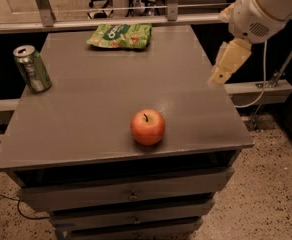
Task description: Move green rice chip bag near apple
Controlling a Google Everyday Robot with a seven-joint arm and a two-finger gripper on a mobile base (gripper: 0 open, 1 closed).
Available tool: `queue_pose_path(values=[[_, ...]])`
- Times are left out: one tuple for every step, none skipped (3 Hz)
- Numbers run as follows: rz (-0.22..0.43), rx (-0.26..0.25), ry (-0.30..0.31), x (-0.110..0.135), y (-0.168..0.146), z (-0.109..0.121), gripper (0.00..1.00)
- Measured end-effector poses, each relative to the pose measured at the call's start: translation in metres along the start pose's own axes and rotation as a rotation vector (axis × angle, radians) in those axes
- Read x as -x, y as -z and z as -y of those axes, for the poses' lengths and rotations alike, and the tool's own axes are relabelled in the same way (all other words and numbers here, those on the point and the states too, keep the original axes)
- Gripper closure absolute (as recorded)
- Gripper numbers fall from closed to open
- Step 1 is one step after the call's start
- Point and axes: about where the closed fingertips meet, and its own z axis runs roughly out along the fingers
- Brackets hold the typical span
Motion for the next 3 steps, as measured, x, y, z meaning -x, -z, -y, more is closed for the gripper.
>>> queue_pose_path(values=[[0.147,0.007,-0.066,0.037,-0.047,0.039,0.0],[0.154,0.007,-0.067,0.038,-0.048,0.039,0.0],[0.221,-0.021,-0.09,0.054,-0.063,0.048,0.0]])
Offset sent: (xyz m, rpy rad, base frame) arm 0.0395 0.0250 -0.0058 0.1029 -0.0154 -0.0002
